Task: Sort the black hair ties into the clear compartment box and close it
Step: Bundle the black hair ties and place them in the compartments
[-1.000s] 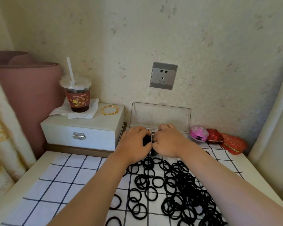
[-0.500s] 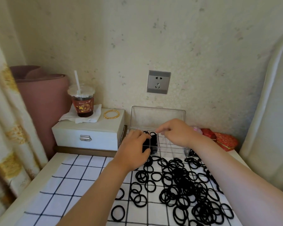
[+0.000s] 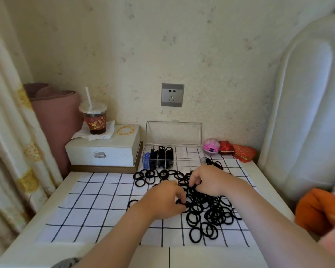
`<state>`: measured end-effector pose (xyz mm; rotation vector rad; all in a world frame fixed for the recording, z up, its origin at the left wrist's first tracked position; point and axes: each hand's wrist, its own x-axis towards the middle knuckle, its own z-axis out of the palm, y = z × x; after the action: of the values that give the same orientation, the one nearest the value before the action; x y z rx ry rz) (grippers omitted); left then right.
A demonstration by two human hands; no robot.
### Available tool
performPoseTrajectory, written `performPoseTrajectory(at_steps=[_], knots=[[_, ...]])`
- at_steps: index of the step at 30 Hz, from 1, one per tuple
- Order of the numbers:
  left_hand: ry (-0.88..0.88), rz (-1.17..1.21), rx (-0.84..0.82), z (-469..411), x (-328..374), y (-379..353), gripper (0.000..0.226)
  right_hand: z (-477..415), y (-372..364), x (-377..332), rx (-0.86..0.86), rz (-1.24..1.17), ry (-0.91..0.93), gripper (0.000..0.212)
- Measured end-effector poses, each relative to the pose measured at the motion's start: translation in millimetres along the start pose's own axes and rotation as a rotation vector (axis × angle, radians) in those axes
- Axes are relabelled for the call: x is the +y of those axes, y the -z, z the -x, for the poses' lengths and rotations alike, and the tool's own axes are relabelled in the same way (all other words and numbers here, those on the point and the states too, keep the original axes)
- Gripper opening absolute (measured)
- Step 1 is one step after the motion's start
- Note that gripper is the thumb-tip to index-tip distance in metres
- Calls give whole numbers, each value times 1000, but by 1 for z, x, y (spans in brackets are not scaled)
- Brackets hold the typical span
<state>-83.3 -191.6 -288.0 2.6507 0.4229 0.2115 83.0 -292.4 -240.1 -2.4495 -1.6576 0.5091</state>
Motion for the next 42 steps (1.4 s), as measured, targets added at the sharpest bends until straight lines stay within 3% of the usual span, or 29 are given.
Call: performPoseTrajectory(at_steps=[6,9,11,14,17,21,30,33,38,42], knots=[[65,-99,-89,-4,-1,-3,26,14,-13,17,-71,95,-53,37],[93,-127,-111,-8,-4,-2,34,8,-24,18,-92,200,-31,16],[116,-135,-137,-13,-4,-1,28,1,-27,14,-67,230,-11,11],[131,-175,-179,-19,-6,2,21,-8,-28,6,-49,240,18,25],[71,-233,-142,-19,-11,3,19,-17,-26,3,-7,301,17,11],[103,-212,-121,-21,-14,5,23,-23,-24,2,33,333,15,25],[386,361,234,-36,-25,28,9,-32,-8,14,99,-532,-62,12],[474,583,333,-39,-29,27,12,-34,-10,15,44,-634,-98,18],[540,886,347,-41,-27,26,21,-35,-5,8,-20,-949,-98,17],[514,1064,244,-43,-22,27,20,-33,0,2,-153,-1183,-2,23]])
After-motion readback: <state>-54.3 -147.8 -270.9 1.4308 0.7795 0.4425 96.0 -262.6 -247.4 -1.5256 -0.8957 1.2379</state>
